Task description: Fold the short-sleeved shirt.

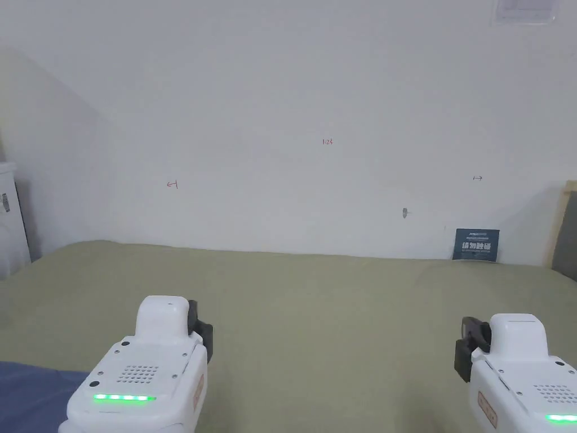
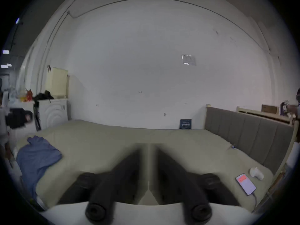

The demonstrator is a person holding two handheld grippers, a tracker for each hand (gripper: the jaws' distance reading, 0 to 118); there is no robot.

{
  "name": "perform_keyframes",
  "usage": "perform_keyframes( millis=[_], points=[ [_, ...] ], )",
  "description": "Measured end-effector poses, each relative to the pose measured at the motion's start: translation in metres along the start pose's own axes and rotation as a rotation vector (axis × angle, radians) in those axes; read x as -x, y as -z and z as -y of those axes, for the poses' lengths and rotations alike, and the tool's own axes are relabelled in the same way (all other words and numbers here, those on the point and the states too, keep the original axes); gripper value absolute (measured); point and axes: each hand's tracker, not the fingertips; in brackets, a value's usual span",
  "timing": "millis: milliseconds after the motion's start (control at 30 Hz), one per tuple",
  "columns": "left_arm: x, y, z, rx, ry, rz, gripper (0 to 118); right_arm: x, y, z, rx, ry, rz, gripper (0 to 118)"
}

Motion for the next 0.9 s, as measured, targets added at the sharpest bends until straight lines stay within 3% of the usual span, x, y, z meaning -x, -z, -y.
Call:
perform_keyframes(
  millis=[100,200,367,433,600,900],
  points=[
    [0.011,0.005,-0.005,0.027,-0.059,0.068,0,-0.007,0.002,0.005,0.002,0.063,-0.041,0],
    [0.017,0.006,-0.009,0.025,-0.040,0.038,0,0.002,0.001,-0.004,-0.013,0.030,-0.024,0],
    [0.052,-0.021,-0.017,-0.023,-0.065,-0.046,0,0.039,0.012,-0.022,-0.022,0.047,-0.134,0],
    [0.076,-0.034,-0.021,-0.026,-0.063,-0.109,0,0.068,0.013,-0.032,-0.045,0.032,-0.191,0],
    [0.136,-0.083,-0.018,0.001,-0.051,-0.259,0,0.144,0.023,-0.046,-0.036,0.088,-0.380,0],
    [0.206,-0.150,0.005,0.085,-0.061,-0.480,0,0.276,0.018,-0.048,-0.033,0.021,-0.669,0]
  ],
)
